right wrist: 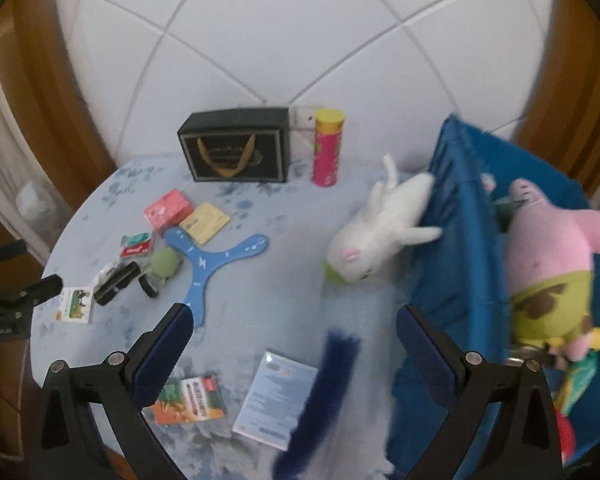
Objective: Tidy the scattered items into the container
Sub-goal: 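Move both tools back from the crate to the items on the table, then grasp the black rolled tube with left gripper while right gripper approaches the black tape roll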
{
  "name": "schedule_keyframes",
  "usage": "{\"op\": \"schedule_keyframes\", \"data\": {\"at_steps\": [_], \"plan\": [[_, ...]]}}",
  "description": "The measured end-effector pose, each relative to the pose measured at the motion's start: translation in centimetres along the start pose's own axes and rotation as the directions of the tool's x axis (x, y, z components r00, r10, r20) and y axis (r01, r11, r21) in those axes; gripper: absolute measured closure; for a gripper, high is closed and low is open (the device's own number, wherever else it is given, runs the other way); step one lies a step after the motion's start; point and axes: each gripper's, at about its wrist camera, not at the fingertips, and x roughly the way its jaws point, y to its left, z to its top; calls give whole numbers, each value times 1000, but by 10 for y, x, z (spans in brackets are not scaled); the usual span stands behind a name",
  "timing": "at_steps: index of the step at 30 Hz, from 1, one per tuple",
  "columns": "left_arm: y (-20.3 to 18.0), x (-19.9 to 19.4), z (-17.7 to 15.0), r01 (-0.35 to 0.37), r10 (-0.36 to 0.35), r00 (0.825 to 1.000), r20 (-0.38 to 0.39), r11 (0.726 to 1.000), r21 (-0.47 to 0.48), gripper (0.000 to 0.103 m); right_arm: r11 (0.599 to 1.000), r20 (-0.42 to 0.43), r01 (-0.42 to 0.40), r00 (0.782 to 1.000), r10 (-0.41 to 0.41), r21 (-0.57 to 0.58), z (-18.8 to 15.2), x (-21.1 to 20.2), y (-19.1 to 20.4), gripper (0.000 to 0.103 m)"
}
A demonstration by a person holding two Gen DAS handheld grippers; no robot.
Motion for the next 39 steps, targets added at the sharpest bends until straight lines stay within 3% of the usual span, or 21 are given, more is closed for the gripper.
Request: {"op": "schedule_keyframes", "data": {"at_steps": [8,12,21,23,25,27,29,31,32,39], "plan": [[58,44,-25,-40,36,997,-66,998,-58,0,996,-99,-87,991,88,12,-5,66,31,0],[93,67,-27,-41,36,996,-85,997,-63,0,998,-93,-59,994,58,-10,-2,83,64,0],[170,138,-38,-32,41,992,-121,996,80,0,994,-120,-47,991,58,96,-8,153,149,0],[184,156,-44,-3,13,990,-139,997,72,8,993,-135,-43,989,58,111,-13,171,166,0],[194,174,-51,30,-20,987,-161,998,57,22,991,-169,-51,983,72,124,-22,193,184,0],[197,190,-60,49,-40,983,-177,998,50,24,994,-195,-27,980,47,105,-27,211,201,0],[195,205,-73,69,-58,980,-191,996,53,25,997,-212,4,977,12,77,-32,224,214,5],[191,217,-83,77,-65,977,-201,996,54,34,999,-231,14,973,-4,41,-36,239,227,38],[187,224,-89,86,-73,975,-212,995,53,34,1000,-241,13,971,-6,28,-38,245,231,44],[170,268,-102,69,-48,968,-248,995,78,34,1000,-266,-15,964,16,3,-36,288,245,44]]}}
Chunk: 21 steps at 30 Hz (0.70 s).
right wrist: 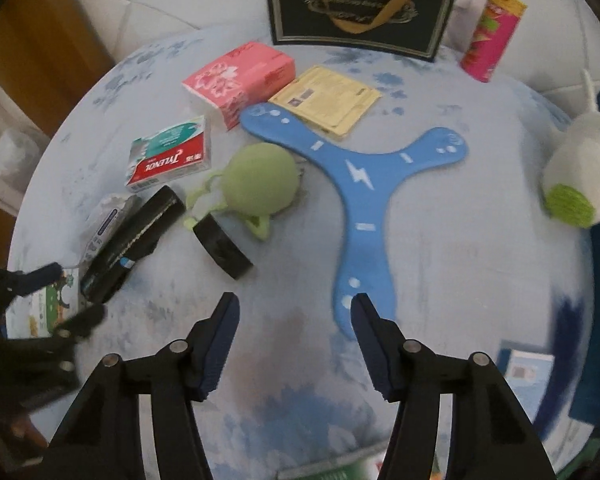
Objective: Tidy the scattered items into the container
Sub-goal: 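Grasp the black rolled tube with left gripper while right gripper approaches the black tape roll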
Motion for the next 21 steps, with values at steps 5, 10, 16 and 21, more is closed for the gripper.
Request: {"op": "schedule_keyframes", "data": {"at_steps": [5,10,16,21], "plan": [[2,24,13,-42,42,999,-8,999,-7,34,1000,-11,11,1000,-12,-23,10,25,6,39],[12,42,28,-46,45,999,-16,998,-34,34,997,7,33,999,-32,-74,21,41,15,13],[9,54,29,-10,9,1000,-22,1000,-20,36,997,42,44,998,-41,-64,29,50,17,13],[4,52,24,5,-5,1000,-6,1000,-10,55,999,68,-15,998,18,-52,32,45,21,13]]}}
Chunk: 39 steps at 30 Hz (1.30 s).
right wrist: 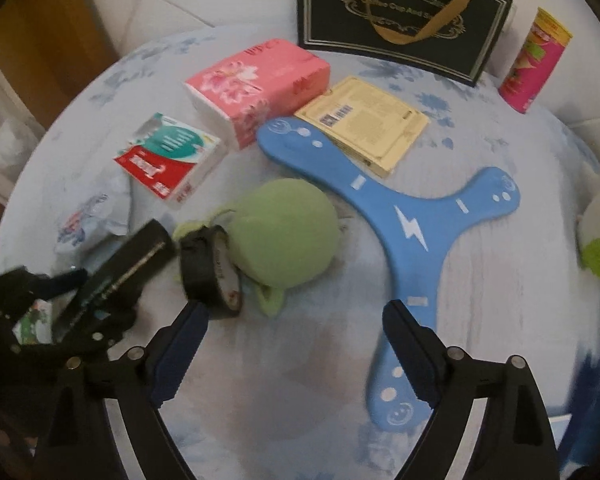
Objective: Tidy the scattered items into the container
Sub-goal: 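Grasp the black rolled tube with left gripper while right gripper approaches the black tape roll, then close the right gripper on the black tape roll and lift it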
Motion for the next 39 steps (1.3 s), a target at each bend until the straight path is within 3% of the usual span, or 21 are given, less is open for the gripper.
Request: {"op": "schedule_keyframes", "data": {"at_steps": [5,6,7,9,23,24,26,28,29,32,36,39], "plan": [[-1,-3,-4,1,-1,1000,0,1000,-16,58,1000,9,5,1000,-5,-9,1,2,11,17],[-1,-3,-5,1,-1,1000,0,1000,-21,60,1000,-7,17,1000,-17,-1,2,7,11,34],[-2,-5,-7,-3,3,1000,1,1000,-26,62,1000,-25,29,999,-29,7,2,12,10,58],[-3,-7,-11,-1,1,1000,3,999,-32,64,999,-42,36,999,-34,35,-2,19,7,85],[-19,-11,-33,-4,3,1000,-14,1000,-25,65,999,-62,-20,998,22,38,-47,1,-5,86],[-19,-11,-34,1,-2,1000,-16,1000,-25,66,998,-58,-38,998,40,45,-49,0,-6,82],[-20,-12,-38,-4,4,1000,-9,1000,-25,68,997,-42,-47,998,49,56,-52,-4,-9,56],[-18,-12,-40,5,-6,1000,-11,999,-36,68,995,-47,-72,996,75,63,-54,-6,-10,22],[-18,-12,-41,10,-11,1000,-12,999,-42,68,993,-46,-92,994,95,70,-54,-8,-11,17],[-16,-12,-43,17,-17,1000,-11,999,-46,68,987,-32,-135,990,139,88,-55,-16,-10,16],[-16,-11,-44,20,-20,1000,-12,999,-48,68,994,-17,-89,996,90,62,-50,-21,-6,16],[-16,-11,-44,24,-24,1000,-9,998,-51,68,998,-37,-62,997,63,29,-49,-14,-2,23]]}}
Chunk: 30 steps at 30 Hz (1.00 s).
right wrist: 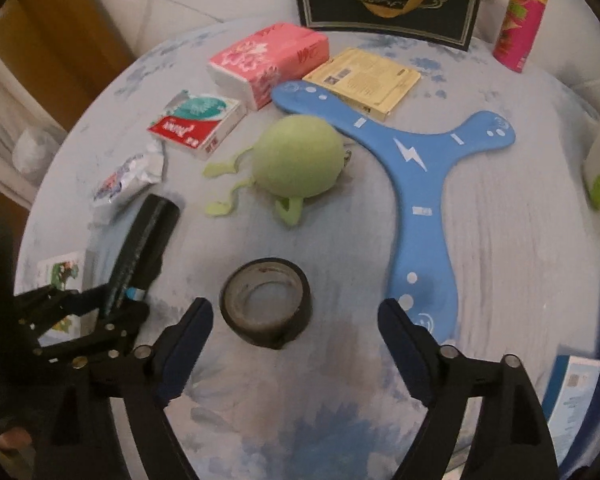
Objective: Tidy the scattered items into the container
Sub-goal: 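Close the right gripper on the black tape roll and lift it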
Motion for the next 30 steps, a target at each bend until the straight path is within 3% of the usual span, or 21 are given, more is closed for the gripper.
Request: {"op": "schedule_keyframes", "data": {"at_steps": [9,16,17,18,19,23,25,27,28,30], "plan": [[9,-7,-12,6,-6,1000,11,1000,-2,68,993,12,94,996,-93,-72,-9,20,7,20],[11,-8,-11,-5,5,1000,21,1000,1,68,996,6,80,997,-80,-46,-15,26,-7,20],[12,-8,-12,-5,5,1000,23,1000,1,68,995,6,83,997,-83,-56,-16,26,-7,27],[12,-8,-12,-7,7,1000,26,1000,4,68,996,-5,66,998,-66,-63,-16,28,-6,43],[11,-8,-12,-10,9,1000,28,1000,6,68,996,-8,60,998,-60,-65,-16,28,-5,45],[12,-10,-12,-8,8,999,34,1000,2,68,994,12,77,997,-76,-74,-16,29,-2,45],[14,-11,-13,-6,6,999,38,1000,1,68,998,27,41,999,-40,-38,-16,28,-9,35],[14,-12,-15,-13,12,999,47,1000,7,68,998,38,48,998,-47,-37,-17,28,-10,38],[14,-13,-17,-11,10,999,47,1000,2,69,996,39,73,997,-71,-51,-17,28,-7,45],[13,-15,-19,-5,5,999,45,1000,-10,69,993,41,91,995,-88,-72,-20,27,-2,46]]}}
